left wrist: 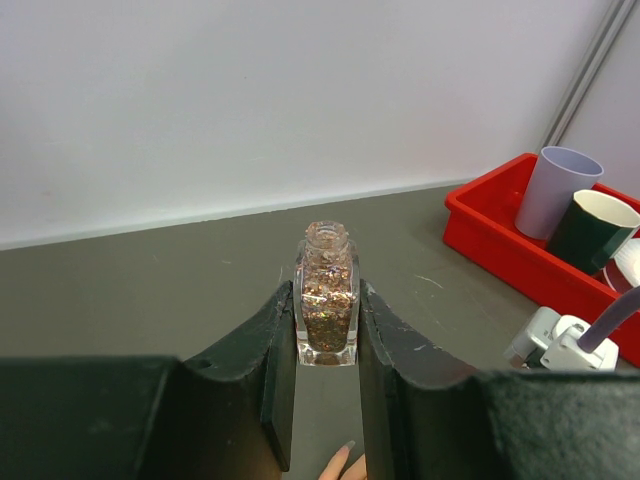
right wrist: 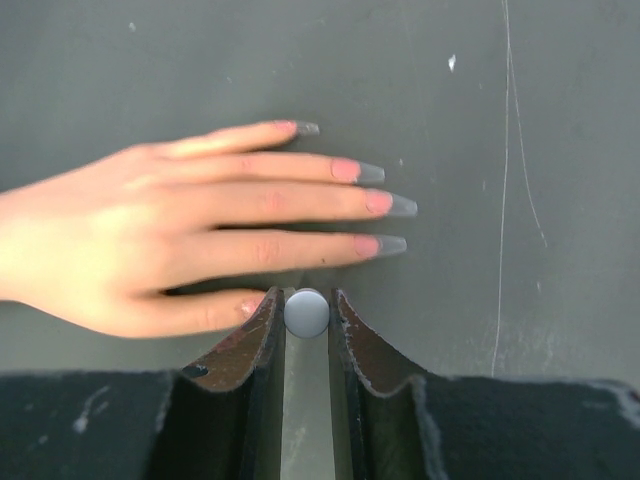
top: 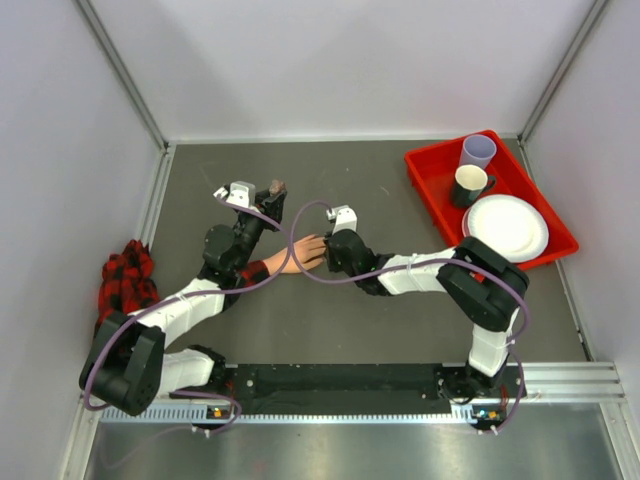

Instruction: Paint the nails

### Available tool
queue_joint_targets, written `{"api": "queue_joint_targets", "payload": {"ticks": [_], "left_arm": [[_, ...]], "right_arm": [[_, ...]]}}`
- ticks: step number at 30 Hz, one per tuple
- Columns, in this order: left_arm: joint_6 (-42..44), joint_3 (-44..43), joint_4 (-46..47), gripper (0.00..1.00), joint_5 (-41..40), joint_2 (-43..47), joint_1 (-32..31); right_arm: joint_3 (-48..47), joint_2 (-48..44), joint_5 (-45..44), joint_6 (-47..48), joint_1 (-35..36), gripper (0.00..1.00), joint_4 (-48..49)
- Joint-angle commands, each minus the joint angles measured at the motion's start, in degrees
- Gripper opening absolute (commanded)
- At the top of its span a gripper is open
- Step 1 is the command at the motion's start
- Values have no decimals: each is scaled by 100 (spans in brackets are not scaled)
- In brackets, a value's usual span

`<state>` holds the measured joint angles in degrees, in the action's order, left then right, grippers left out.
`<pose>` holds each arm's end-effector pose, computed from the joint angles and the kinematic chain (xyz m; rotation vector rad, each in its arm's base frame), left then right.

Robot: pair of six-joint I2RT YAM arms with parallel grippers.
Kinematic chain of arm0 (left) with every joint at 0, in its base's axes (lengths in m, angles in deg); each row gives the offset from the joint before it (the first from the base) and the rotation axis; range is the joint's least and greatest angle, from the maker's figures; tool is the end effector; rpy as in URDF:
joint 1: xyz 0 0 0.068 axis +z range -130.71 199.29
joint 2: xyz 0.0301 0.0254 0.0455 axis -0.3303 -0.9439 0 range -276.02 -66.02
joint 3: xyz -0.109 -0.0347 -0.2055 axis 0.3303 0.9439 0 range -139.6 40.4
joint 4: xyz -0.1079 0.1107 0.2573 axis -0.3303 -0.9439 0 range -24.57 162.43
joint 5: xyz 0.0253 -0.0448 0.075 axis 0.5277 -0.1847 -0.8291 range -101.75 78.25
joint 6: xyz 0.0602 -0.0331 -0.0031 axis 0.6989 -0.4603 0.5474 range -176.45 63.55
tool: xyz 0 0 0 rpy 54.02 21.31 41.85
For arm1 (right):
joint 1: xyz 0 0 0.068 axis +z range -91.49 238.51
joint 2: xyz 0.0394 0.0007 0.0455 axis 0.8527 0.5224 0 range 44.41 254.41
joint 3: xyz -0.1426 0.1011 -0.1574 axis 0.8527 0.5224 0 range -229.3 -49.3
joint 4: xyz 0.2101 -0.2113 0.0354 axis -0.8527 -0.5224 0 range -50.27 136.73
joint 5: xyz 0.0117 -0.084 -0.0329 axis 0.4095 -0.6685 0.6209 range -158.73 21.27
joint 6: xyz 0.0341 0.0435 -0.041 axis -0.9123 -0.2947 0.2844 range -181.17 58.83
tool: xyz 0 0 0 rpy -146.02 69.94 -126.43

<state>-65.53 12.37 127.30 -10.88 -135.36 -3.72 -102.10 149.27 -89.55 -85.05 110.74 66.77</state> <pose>0.2952 -0.1262 0.2108 0.1766 1.3385 -0.4838 0.2652 0.3101 0.0755 -0.3080 2.0940 0.4146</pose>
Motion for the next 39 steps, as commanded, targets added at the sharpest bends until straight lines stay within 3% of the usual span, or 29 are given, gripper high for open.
{"api": "queue_joint_targets", "payload": {"ticks": [1,39], "left_arm": [[-41,-9,234,0,89,167,24],[-67,-18,252,0,125,140,24]], "right_arm": [[94,-299,25,-91,42,0,220],[6,-273,333,59,174,0,537]]}}
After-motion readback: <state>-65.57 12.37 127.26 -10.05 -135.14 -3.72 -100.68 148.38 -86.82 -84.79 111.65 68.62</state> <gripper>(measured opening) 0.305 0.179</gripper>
